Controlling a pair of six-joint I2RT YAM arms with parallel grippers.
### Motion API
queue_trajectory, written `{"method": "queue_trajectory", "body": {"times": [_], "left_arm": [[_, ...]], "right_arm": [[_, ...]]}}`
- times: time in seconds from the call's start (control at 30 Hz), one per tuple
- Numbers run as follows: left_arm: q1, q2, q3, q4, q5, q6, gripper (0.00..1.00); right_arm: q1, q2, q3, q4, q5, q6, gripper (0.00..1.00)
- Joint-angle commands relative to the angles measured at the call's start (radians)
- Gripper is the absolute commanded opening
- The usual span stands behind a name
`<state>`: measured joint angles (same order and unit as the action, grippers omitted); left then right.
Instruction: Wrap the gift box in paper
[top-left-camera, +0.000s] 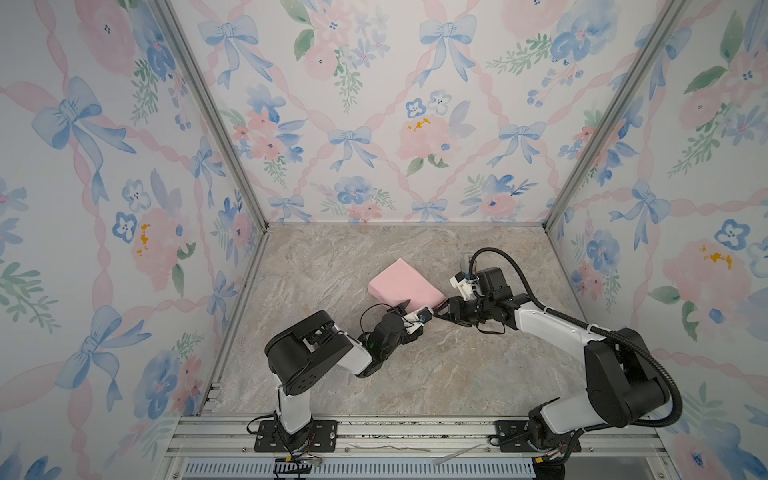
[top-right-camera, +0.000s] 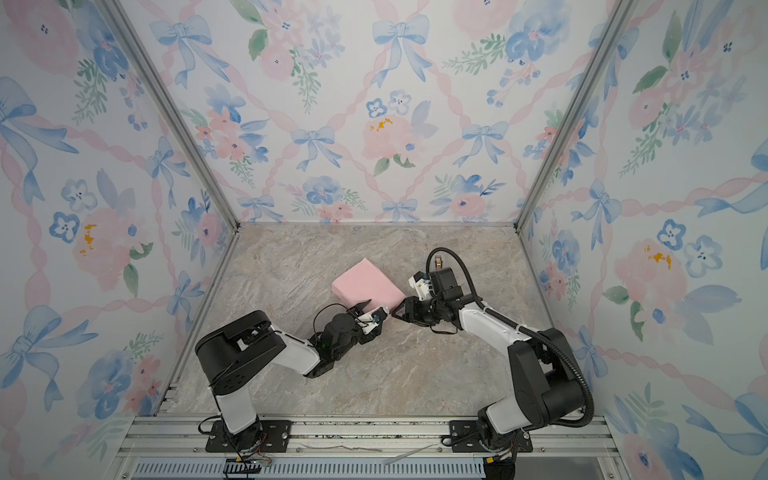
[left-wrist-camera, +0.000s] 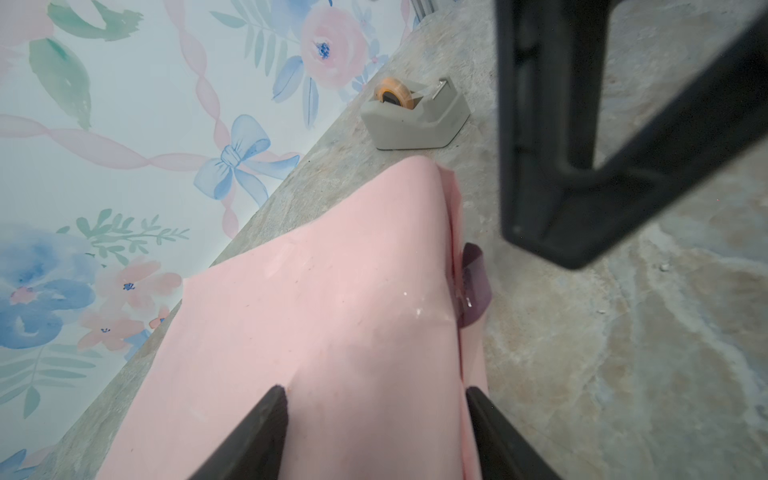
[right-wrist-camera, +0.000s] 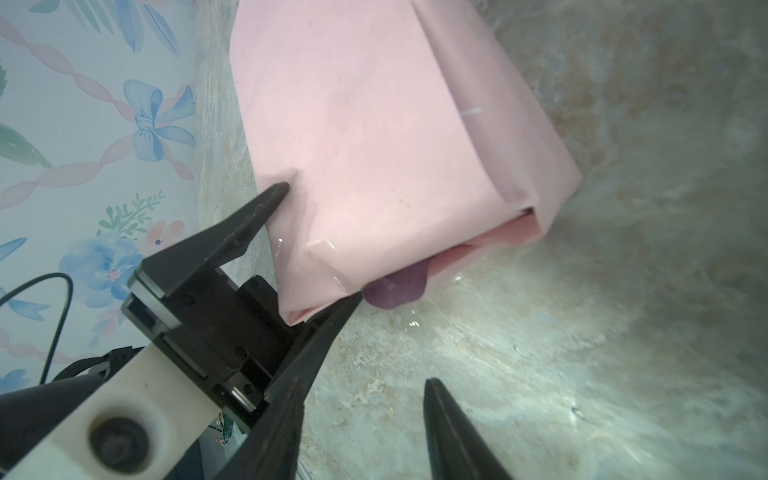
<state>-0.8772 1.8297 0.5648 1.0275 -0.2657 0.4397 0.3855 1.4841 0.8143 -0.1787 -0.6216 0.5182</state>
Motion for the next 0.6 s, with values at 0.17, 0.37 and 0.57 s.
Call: {"method": "queue_trajectory", "body": {"times": [0.17, 0.37, 0.57], "left_arm": [[-0.014, 0.02, -0.024, -0.09, 0.031, -0.043, 0.68], [-0.014, 0.019, -0.023, -0.088, 0.032, -0.041, 0.68], [-0.013, 0.02, -0.021, -0.089, 0.033, -0.04, 0.68]], "right_arm": [[-0.028, 0.018, -0.042, 0.11, -0.009, 0.043, 0.46], [-0.052, 0.074, -0.056, 0.226, -0.064, 0.1, 0.42], [-0.06, 0.121, -0.064, 0.293, -0.086, 0.157, 0.39]]}}
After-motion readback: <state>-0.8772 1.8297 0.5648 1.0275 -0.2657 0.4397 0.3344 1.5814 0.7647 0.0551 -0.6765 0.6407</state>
